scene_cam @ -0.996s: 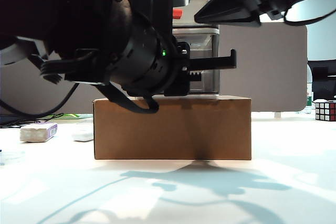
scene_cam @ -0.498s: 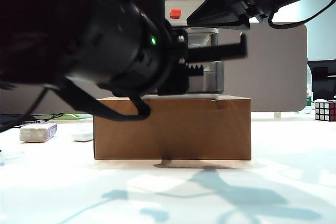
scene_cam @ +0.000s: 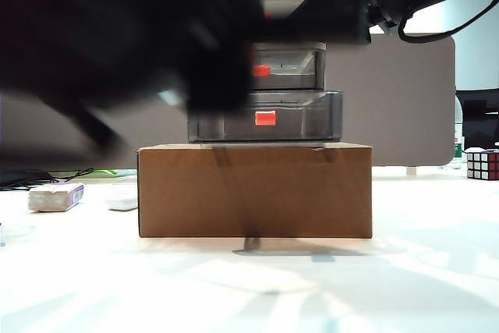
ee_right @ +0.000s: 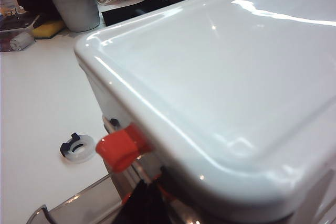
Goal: Open the third layer of the drawer on the table, pick up the transparent tape on the table and put it in, and finally close the drawer.
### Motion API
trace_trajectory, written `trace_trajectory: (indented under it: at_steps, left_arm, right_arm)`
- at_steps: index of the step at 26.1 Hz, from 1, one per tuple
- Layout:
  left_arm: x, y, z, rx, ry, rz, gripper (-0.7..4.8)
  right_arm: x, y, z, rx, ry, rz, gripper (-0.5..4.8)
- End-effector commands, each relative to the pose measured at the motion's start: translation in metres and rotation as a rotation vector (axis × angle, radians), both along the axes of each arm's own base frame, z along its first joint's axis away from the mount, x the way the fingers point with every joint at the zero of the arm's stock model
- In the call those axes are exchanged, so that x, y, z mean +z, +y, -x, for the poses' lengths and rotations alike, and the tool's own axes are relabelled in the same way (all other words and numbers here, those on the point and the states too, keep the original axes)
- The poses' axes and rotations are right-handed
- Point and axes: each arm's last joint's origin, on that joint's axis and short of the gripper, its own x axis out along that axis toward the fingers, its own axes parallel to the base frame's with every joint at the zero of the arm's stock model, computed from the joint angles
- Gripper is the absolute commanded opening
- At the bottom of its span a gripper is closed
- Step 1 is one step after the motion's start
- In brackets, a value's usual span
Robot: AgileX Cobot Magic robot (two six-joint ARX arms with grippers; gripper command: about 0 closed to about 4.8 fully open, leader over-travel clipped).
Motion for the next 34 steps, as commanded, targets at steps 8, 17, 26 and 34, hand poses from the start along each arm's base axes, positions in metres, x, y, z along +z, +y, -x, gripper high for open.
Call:
trace_trajectory:
  at_steps: [8,17,26,34]
  left_arm:
    - [0.029,0.112,-0.036,0.031,-0.116,0.247,-0.03]
    - [0.020,0.153,-0.101,-0.075,0.148,0.148,-0.06]
    - [0.015,0.220,-0.123,-0.323,0.236,0.189,-0.06]
    - [0.015,0.263,-0.122,-0.117,0.235,0.306,0.30]
  right_arm:
    - [0.001,0.001,0.002,0.074,0.029,-0.003,-0.05]
    - [-0.003,0.001,0.004,0.096,0.070,0.012,-0.05]
    - [-0.005,0.000,0.005,0.096,0.084,0.025,-0.05]
    - [-0.006,0.000,0.005,0.096,0.089,0.029,-0.05]
